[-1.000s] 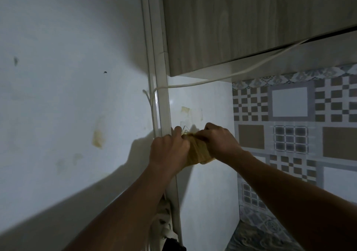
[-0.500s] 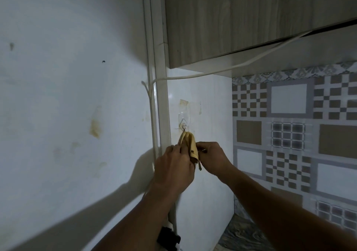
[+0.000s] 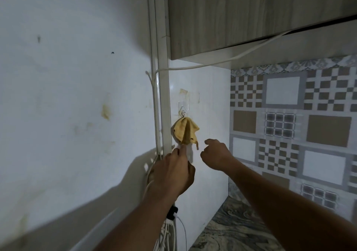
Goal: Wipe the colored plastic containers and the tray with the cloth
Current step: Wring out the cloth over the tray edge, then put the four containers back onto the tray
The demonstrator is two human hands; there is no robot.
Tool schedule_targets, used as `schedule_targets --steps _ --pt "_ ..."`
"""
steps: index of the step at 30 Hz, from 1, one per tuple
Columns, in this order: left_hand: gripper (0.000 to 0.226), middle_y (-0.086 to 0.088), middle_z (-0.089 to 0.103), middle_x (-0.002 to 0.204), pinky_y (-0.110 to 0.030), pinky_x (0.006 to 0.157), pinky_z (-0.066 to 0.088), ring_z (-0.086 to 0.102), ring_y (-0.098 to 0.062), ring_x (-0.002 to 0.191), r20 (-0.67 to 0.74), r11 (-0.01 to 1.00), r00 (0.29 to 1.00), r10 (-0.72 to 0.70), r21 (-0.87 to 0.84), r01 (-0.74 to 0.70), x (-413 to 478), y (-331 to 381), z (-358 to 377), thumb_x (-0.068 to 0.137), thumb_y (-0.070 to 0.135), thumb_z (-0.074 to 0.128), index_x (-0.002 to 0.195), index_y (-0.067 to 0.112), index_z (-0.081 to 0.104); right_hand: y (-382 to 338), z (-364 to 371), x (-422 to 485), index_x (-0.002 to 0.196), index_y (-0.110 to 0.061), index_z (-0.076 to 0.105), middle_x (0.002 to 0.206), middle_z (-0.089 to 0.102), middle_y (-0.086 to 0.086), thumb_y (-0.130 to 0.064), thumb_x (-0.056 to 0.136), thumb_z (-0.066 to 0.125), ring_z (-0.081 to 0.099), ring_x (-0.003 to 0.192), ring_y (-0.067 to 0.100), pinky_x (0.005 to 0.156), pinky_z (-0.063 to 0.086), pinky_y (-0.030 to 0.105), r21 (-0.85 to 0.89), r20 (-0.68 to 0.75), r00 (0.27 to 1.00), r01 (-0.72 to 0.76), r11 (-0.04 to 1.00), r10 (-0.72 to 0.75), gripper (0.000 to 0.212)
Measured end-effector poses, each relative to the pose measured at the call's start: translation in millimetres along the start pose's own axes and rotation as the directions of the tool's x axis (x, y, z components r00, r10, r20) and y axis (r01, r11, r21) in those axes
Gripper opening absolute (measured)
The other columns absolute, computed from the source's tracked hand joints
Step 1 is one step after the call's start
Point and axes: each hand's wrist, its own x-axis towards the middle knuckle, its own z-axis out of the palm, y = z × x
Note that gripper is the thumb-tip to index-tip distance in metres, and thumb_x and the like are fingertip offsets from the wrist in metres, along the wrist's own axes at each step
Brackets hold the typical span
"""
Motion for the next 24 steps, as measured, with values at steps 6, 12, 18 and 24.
schedule_targets --steps 6,12,18,24 --pt "0.051 -0.001 0.066 0.110 -0.032 0.069 0.050 0.068 -0.023 0.090 0.020 0.999 1.000 0.008 0.052 -0.009 -12 11 -17 0.097 0.032 0.044 0.147 0.020 0.039 3 -28 -26 0.145 -0.017 0.042 0.136 0.062 0.009 -0.018 0.091 0.060 0.064 0.105 0.022 0.081 0.053 0.027 0.065 -0.027 0.999 0.018 0.998 -0.017 0.057" --pt "0.046 0.000 0.067 0.117 -0.028 0.065 0.044 0.070 -0.020 0.091 0.013 0.992 0.998 0.059 0.107 -0.060 -20 33 -33 0.100 0.030 0.045 0.145 0.019 0.042 14 -61 -65 0.143 -0.016 0.047 0.133 0.062 0.009 -0.020 0.093 0.060 0.062 0.113 0.024 0.086 0.050 0.027 -0.019 -0.045 0.996 0.076 0.997 -0.077 0.052" --pt "0.038 -0.002 0.067 0.114 -0.031 0.066 0.050 0.068 -0.021 0.090 0.024 0.991 0.991 0.132 0.000 -0.132 -23 91 -45 0.097 0.032 0.050 0.133 0.020 0.050 47 -112 -111 0.142 -0.016 0.049 0.135 0.060 0.010 -0.019 0.096 0.061 0.063 0.106 0.022 0.083 0.055 0.030 -0.074 -0.077 0.996 0.046 0.996 -0.052 0.047" --pt "0.045 -0.005 0.060 0.132 -0.038 0.079 0.052 0.065 -0.027 0.107 0.063 0.958 0.961 0.269 -0.124 -0.260 -31 165 -35 0.097 0.028 0.054 0.140 0.020 0.045 100 -162 -155 0.134 -0.017 0.055 0.128 0.065 0.009 -0.020 0.094 0.061 0.064 0.105 0.022 0.088 0.054 0.033 -0.117 -0.109 0.992 -0.082 0.990 0.069 0.040"
